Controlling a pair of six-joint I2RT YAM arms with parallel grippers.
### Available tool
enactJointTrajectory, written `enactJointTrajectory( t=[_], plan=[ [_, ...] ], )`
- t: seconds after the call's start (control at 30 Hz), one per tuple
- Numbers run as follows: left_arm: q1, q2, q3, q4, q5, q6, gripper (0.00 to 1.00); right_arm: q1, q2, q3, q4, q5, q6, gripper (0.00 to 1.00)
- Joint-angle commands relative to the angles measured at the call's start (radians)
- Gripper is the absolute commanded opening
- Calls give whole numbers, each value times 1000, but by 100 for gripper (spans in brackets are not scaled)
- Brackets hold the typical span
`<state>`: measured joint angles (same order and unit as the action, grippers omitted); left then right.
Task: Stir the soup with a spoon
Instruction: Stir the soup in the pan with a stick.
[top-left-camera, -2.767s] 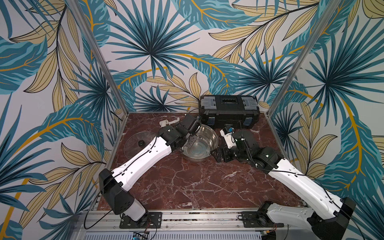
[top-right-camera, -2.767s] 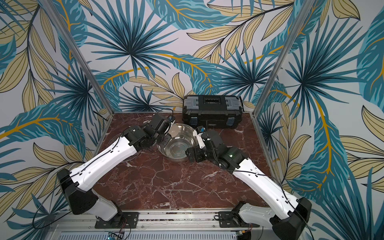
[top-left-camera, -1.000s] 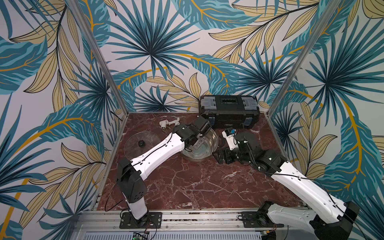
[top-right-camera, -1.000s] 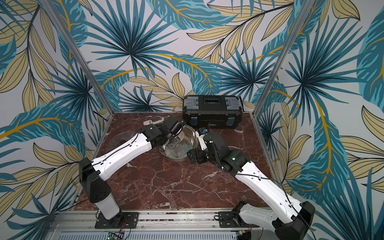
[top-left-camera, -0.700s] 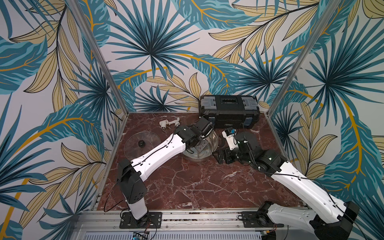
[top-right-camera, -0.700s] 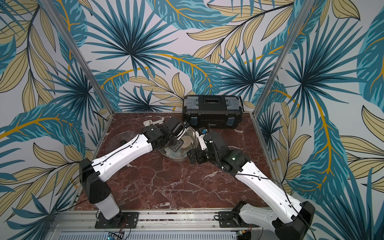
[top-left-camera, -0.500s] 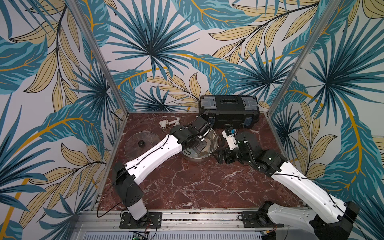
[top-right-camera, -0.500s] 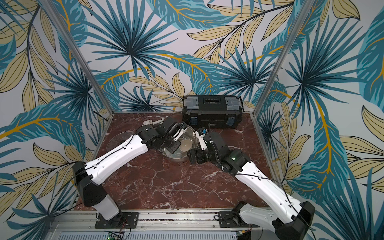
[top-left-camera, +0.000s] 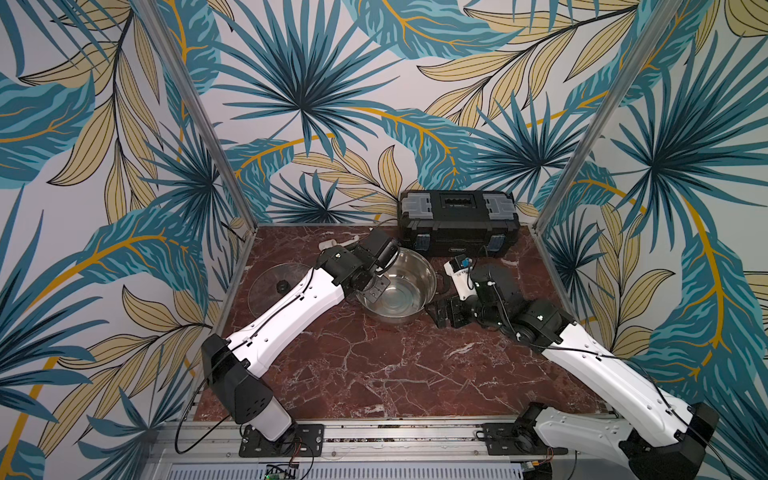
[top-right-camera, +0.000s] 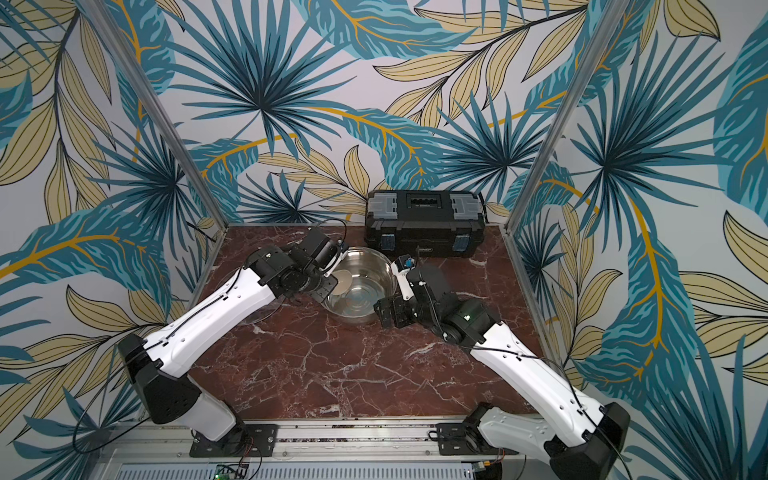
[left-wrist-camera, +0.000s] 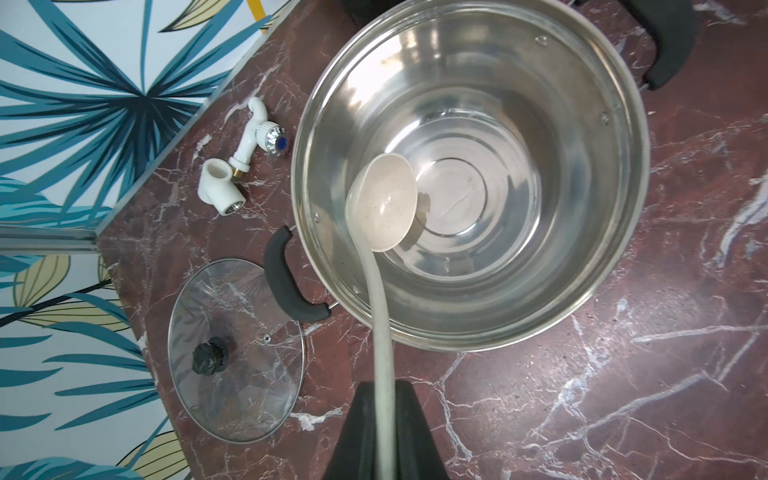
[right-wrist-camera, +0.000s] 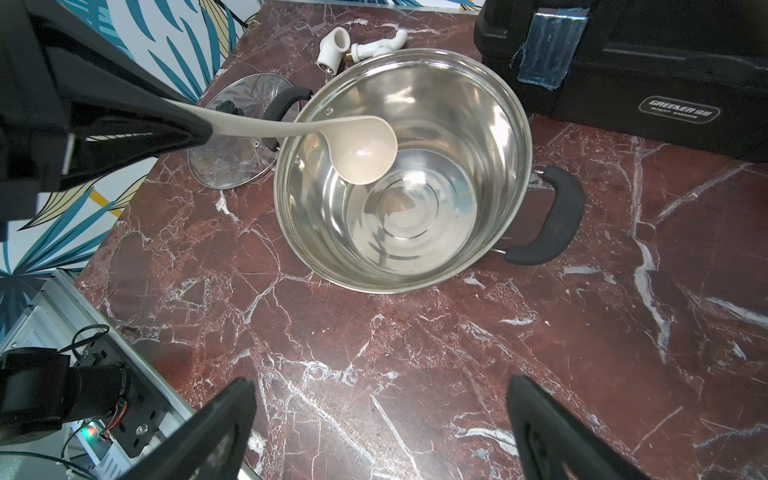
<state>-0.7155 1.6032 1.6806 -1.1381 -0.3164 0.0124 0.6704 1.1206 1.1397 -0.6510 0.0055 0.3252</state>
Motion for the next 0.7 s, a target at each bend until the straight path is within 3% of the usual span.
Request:
enactJointTrajectory(
  t=[0.0, 0.33, 0.67],
  plan=[
    [3, 32, 23, 69, -70, 17, 0, 5, -11, -16, -4, 1, -1, 100],
    [-65, 49, 18, 264, -31, 24, 0, 5, -18, -16, -16, 14, -4, 100],
    [-93, 16, -10, 211, 149, -57, 0, 6, -18, -8, -13, 7, -4, 100]
  ],
)
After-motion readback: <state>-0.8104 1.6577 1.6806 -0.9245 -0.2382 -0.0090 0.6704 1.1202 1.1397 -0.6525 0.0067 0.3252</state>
